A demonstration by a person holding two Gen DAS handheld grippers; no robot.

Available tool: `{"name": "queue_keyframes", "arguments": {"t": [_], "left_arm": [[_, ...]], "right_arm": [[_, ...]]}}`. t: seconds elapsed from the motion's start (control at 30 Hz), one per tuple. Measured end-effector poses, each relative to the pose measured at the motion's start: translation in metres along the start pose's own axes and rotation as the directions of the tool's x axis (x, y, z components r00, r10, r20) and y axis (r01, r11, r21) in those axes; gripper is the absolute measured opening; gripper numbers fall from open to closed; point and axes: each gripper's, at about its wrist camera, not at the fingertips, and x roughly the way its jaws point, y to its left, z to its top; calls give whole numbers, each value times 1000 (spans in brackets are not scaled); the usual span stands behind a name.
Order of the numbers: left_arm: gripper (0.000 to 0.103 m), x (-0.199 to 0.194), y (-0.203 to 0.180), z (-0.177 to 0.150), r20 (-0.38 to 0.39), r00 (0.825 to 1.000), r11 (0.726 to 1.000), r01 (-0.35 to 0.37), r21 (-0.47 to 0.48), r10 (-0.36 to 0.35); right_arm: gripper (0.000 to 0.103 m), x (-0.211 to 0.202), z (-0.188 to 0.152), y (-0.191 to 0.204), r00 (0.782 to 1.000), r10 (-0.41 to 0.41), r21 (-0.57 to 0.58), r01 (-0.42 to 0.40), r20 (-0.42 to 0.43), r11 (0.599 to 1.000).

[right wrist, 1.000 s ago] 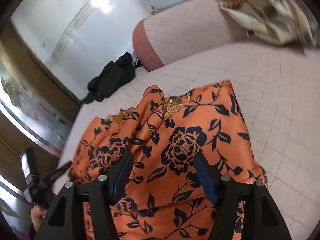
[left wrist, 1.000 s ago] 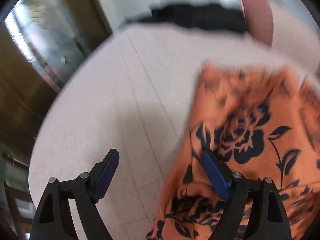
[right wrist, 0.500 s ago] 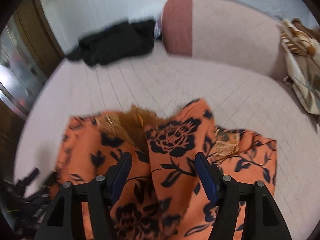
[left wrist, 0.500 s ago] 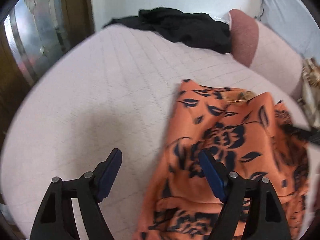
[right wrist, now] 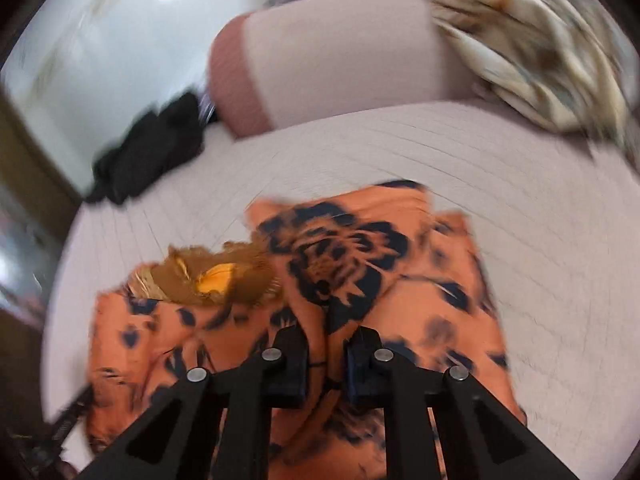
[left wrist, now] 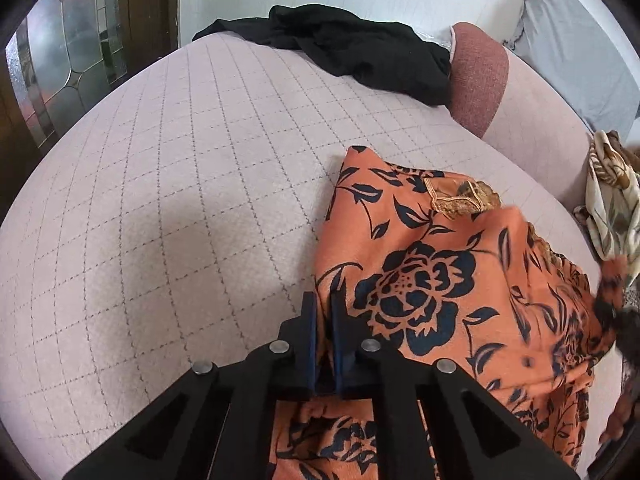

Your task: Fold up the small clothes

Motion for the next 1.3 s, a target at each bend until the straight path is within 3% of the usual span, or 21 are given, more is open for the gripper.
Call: {"name": "queue_keyframes", "arguments": {"t": [0.13,0.23,0.33,0.4,0.43,0.47,0.53,0.6,0.7,0.73,0.77,0.8,0.87,0.97,1.03,1.1,1.17,1.2,1.23,1.27,1.3], "left_arm": [[6,-5,1,-6,2,1000,999,-28,26,28],[6,-2,3,-9,-9,999,999,-37,28,38],[6,-3,6,-12,-11,998,998,-54,44,55],[3,-8,9,-18,-3,996,994,-93,54,94],[3,-8,12,-19,-2,991,989,-133,57,133],[3,-10,15,-20,-7,988,987,-151,52,152],[2,-7,27,-21,-34,991,991,-131,6,131],[2,-12,34,-20,-28,993,993,-115,-18,115],[2,-20,39,-22,-2,992,991,-130,-18,130],[2,-22,41,-22,2,992,992,-128,-20,128],[2,-24,42,-23,7,992,991,-129,-20,130],[2,-28,42,-24,26,990,990,-138,-13,138],[2,-37,41,-20,65,986,988,-152,10,151],[2,-47,37,-19,125,979,986,-164,26,159],[2,-53,39,-19,144,976,985,-170,14,166],[2,-54,41,-17,145,973,984,-180,1,178],[2,-51,45,-14,133,974,983,-184,-12,184],[2,-49,47,-14,124,975,983,-185,-17,185],[2,-48,47,-14,115,977,983,-181,-18,181],[2,-46,43,-14,112,978,984,-176,-17,177],[2,-48,43,-14,115,979,985,-171,-11,171]], "right_arm": [[16,-14,-45,-69,988,148,193,-136,-51,972],[17,-6,-77,-99,969,199,276,-154,-145,949],[21,-22,-89,-128,953,290,379,-237,-90,894],[40,-31,-91,-144,955,283,412,-224,-86,883],[62,-37,-91,-152,965,250,414,-198,-73,888],[69,-46,-91,-160,972,234,414,-200,-31,888],[68,-61,-86,-168,970,238,418,-232,38,878],[69,-62,-80,-165,970,240,420,-237,46,876],[66,-39,-65,-147,991,130,385,-112,-22,916],[51,-30,-62,-142,995,83,361,-61,-46,930],[26,-22,-60,-136,997,43,330,-19,-66,944],[26,-20,-58,-127,997,2,300,22,-80,954],[13,-28,-50,-108,998,-55,207,58,-21,977],[12,-50,-35,-74,994,-56,81,49,92,996],[12,-72,-26,-64,975,37,65,-52,220,996],[12,-77,-21,-68,954,106,90,-136,279,987],[12,-51,-21,-85,963,187,149,-217,192,965],[13,-33,-22,-93,975,180,181,-201,127,963],[15,-10,-31,-107,992,126,224,-129,28,966],[17,4,-37,-116,995,96,246,-85,-36,966],[16,10,-44,-126,993,115,274,-100,-41,957]]}}
